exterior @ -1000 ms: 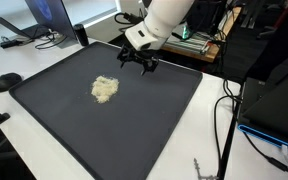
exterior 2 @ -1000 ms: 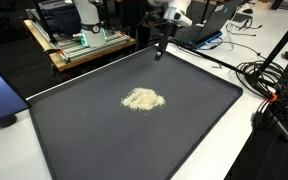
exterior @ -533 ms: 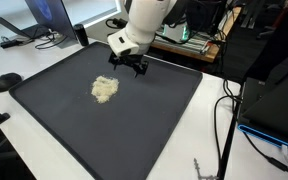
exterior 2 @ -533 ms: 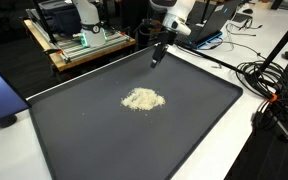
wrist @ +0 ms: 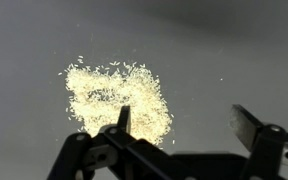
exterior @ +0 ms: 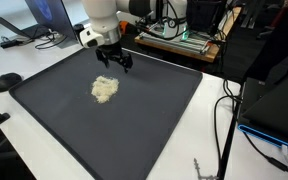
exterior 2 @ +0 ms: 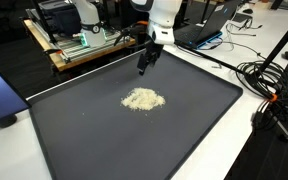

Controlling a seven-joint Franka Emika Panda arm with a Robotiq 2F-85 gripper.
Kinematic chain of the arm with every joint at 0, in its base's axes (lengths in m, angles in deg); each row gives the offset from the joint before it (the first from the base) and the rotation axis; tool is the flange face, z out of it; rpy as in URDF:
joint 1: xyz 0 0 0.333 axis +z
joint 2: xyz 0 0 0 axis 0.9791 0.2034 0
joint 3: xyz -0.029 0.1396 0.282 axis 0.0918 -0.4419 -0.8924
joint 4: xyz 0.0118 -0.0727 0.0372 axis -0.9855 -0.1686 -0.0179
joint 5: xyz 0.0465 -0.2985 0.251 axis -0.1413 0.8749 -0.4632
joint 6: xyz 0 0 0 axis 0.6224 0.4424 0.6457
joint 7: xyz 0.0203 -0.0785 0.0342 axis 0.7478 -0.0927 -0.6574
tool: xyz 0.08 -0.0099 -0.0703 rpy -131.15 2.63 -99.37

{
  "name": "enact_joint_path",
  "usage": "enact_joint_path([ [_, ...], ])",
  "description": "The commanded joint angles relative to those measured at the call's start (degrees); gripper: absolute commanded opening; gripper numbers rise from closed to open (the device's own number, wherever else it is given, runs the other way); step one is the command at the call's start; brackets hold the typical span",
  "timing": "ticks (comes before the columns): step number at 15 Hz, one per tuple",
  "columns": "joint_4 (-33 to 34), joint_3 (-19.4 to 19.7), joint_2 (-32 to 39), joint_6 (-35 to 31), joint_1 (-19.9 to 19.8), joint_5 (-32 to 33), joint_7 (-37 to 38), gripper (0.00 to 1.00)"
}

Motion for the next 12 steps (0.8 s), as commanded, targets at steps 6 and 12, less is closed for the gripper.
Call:
enact_joint_path([
  [6,-9.40,1.91,-5.00,-14.70,-2.76,-9.30,-5.78,1.00],
  [12,-14.17,3.34,-6.23,-17.89,-1.16,-7.18,-4.87,1.00],
])
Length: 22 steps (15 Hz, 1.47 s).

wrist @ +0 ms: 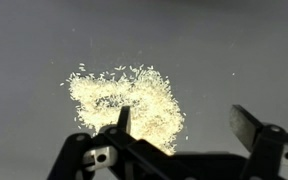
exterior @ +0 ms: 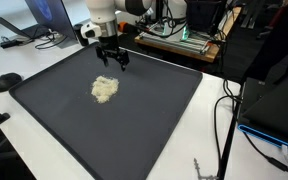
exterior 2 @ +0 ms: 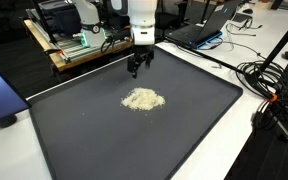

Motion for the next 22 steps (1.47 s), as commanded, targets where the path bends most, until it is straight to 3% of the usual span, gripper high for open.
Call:
enact_joint_path([
  [1,-3.27,0.89,-1.33,-1.97,1.39,1.46,0.71,1.00],
  [16,0.59,1.22,8.05,-6.69,1.14,1.07,-0.36,1.00],
  [22,4.48,1.21,11.39,-5.40,0.70,0.61,-0.74,1.00],
])
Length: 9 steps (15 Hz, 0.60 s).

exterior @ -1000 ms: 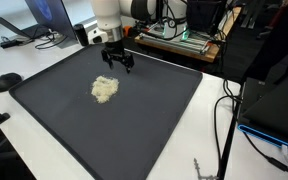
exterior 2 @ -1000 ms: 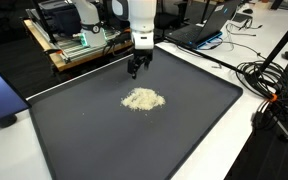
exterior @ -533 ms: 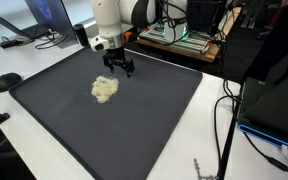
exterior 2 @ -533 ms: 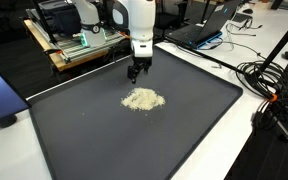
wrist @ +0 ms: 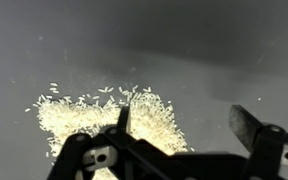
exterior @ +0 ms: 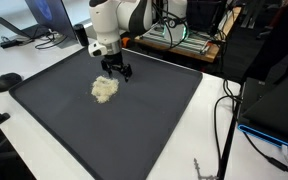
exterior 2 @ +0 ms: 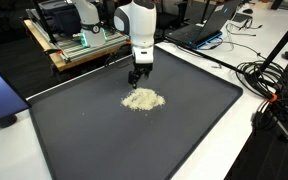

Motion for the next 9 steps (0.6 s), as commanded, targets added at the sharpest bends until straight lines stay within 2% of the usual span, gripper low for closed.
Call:
enact_joint_path([
  [1,3.38,0.64,2.58,0.49,-0.06,0.74,-0.22,1.00],
  [7,6.00,0.22,4.06,1.40,-1.65,-0.52,-1.23,1.00],
  [8,6.26,0.21,4.27,1.68,-1.76,-0.53,-1.27,0.97],
  [9,6.50,-0.12,4.43,2.28,-2.11,-0.81,-1.70,0.90],
])
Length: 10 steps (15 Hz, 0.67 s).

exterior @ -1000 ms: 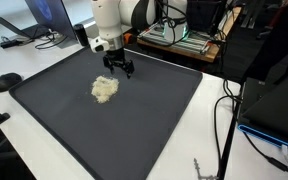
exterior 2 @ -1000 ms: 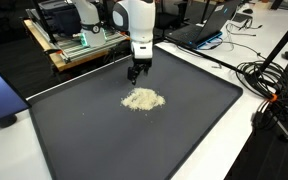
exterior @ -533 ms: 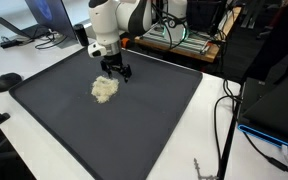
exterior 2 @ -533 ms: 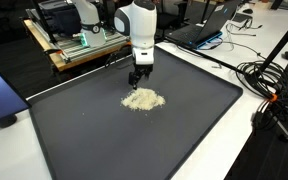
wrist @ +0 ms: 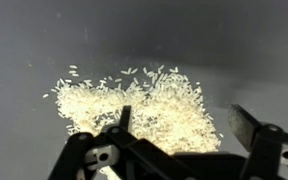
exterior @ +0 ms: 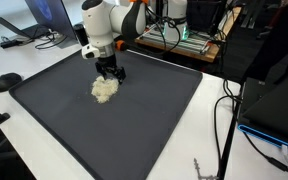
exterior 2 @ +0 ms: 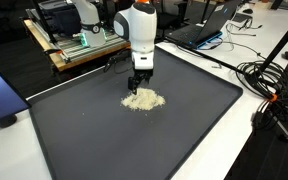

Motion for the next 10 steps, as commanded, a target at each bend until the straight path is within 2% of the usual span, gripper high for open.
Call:
enact_joint_path([
  [1,1.97,-1.33,1.14,2.65,-1.66,-1.11,-2.16,0.80],
  [2,2.17,-1.39,1.25,3.40,-1.78,-1.22,-2.25,0.69],
  [6,2.89,-1.57,1.40,6.17,-1.97,-1.23,-2.78,0.39],
  [10,3.38,-2.02,1.14,7.12,-1.85,-1.31,-3.58,0.13],
])
